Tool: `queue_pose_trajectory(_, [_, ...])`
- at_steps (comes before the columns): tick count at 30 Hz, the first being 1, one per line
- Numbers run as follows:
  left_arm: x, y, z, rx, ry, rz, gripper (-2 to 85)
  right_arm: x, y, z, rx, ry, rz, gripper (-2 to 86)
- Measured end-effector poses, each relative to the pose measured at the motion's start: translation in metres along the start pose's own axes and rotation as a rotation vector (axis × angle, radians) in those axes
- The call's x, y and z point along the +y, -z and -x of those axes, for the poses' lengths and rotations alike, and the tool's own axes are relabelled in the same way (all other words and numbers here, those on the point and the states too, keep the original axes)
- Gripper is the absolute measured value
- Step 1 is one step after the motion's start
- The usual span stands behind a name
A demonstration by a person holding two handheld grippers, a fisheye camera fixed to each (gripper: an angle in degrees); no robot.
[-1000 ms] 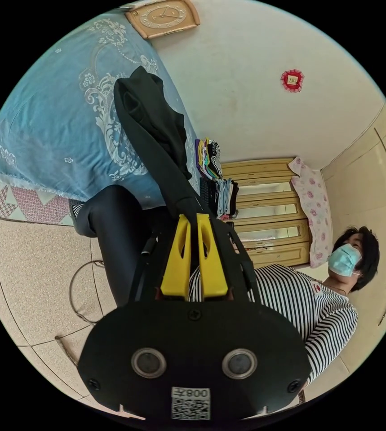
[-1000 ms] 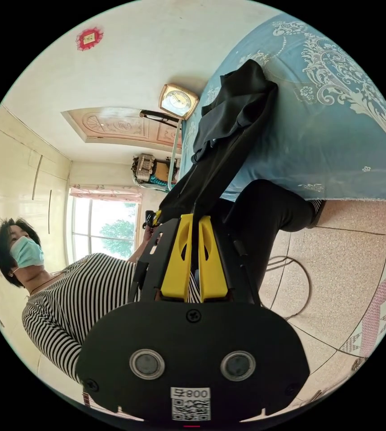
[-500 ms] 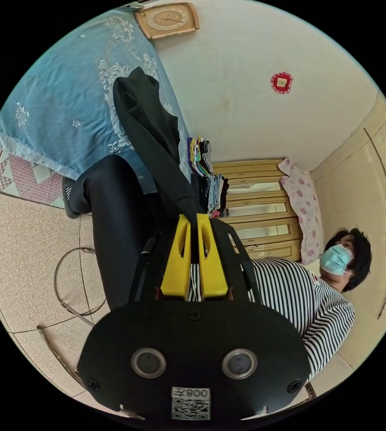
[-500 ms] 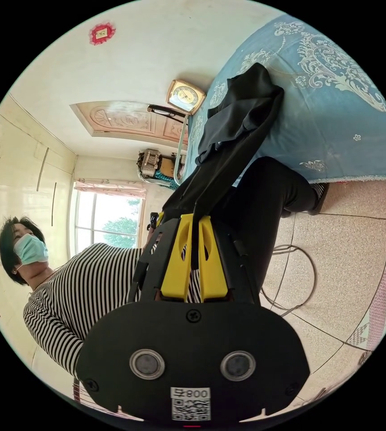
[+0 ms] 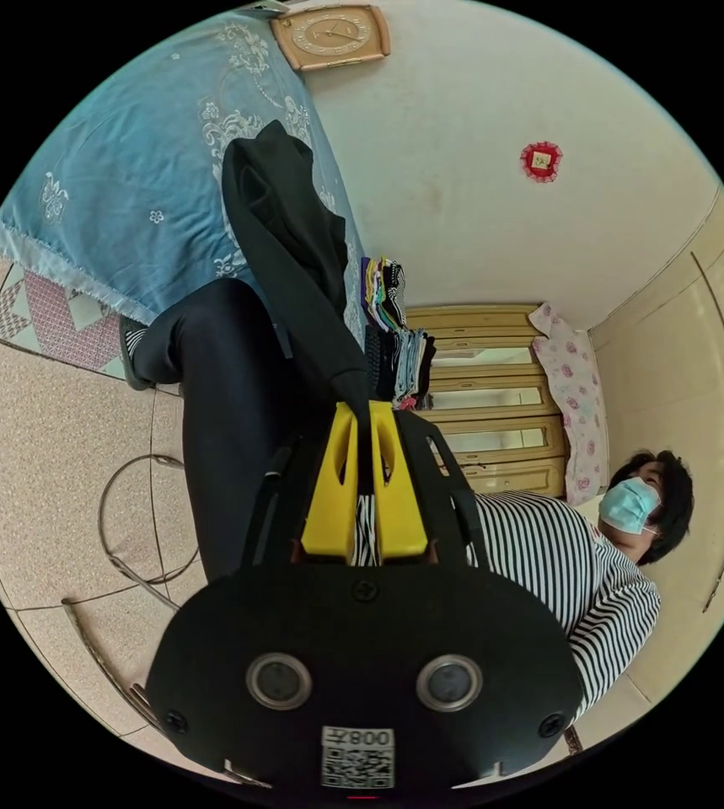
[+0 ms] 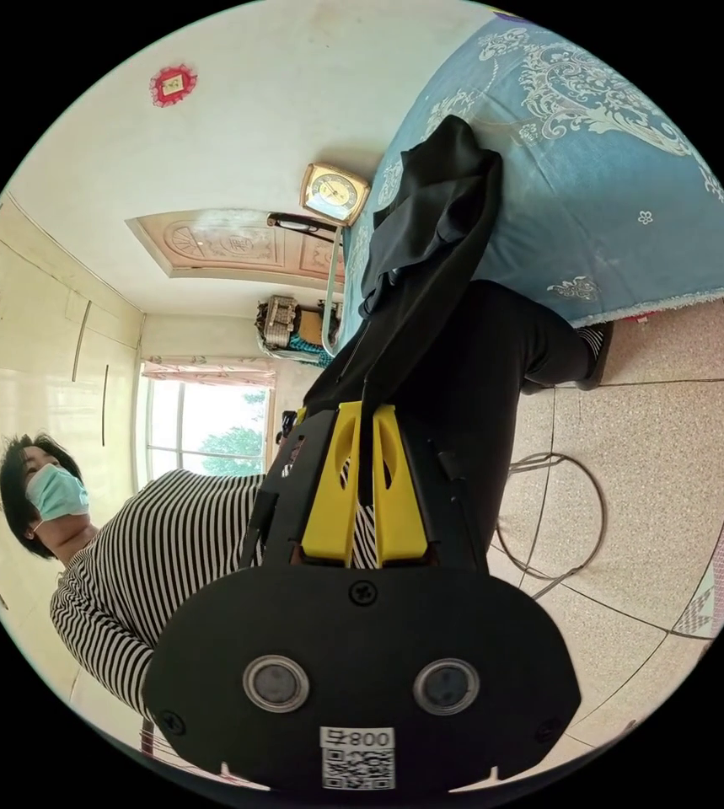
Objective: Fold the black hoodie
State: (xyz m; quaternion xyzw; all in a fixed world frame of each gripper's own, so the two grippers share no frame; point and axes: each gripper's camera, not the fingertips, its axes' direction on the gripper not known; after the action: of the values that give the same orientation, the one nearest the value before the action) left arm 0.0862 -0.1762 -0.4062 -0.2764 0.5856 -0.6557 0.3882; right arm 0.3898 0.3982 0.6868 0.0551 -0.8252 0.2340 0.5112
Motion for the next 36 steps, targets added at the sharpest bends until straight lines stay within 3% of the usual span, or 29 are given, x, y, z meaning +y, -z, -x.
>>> queue_pose_trajectory(16, [-0.148,-0.016,-0.062,0.099,-0.088,-0.027,3.2,-0.111,0.000,0.073,-0.086,0.111,-0.034,1.5])
queue_pose_trajectory(27, [-0.342,-0.040,-0.100,0.110,-0.136,-0.073,3.5,-0.299,0.000,0.110,-0.105,0.142,-0.111,1.3])
queue_pose_trajectory(36, [-0.507,-0.069,-0.084,0.043,-0.019,-0.143,3.6,-0.474,-0.019,0.083,-0.009,0.033,-0.121,1.1])
